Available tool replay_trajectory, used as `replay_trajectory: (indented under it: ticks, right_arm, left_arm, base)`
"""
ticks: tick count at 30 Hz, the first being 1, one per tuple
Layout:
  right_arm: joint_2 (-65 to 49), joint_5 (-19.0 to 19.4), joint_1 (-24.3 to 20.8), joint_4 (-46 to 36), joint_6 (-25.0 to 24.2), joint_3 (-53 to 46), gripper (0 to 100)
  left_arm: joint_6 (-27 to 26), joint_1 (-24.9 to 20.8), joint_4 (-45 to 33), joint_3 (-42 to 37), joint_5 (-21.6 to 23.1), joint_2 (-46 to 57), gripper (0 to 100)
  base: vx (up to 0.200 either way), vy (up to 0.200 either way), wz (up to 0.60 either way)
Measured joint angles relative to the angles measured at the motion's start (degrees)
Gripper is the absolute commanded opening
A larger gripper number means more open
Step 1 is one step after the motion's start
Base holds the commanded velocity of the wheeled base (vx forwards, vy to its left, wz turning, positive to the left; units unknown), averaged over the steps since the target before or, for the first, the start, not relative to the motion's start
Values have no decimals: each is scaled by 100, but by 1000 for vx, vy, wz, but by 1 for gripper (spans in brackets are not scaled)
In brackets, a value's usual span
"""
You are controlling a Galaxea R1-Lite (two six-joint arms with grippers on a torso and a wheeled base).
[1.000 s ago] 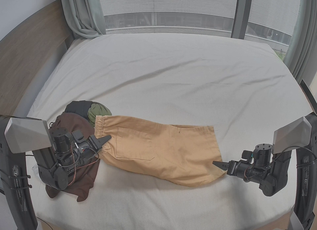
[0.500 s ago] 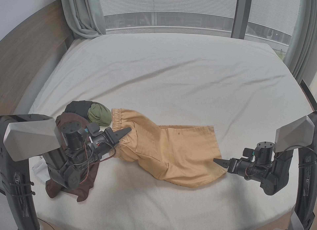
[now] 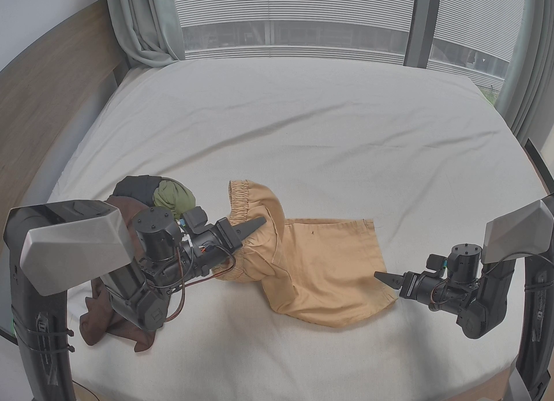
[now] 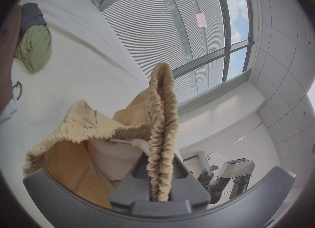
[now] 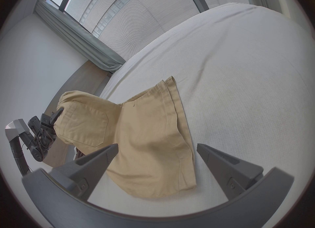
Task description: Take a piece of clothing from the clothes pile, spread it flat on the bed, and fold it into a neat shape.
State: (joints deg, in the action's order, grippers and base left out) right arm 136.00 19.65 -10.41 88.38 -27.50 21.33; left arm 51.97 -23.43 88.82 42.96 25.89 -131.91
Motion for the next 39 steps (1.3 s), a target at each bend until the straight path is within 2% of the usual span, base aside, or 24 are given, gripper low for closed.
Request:
replay_trajectory:
  ticks: [6,21,39]
  right_arm:
    - [-11,7,24,0,-6,7,100]
    - [-52,7,88,0,-44,55,100]
    - [-210,-15,358,-2,-323,276,100]
  left_arm:
    - [230,-324,-77,279,-1,-100,0]
    - [250,-831,-639,1219,-13,-568,0]
    - [258,-1356,-1410,2489,-50,-1304,0]
  base:
    - [0,0,0]
    - [0,0,0]
    - [0,0,0]
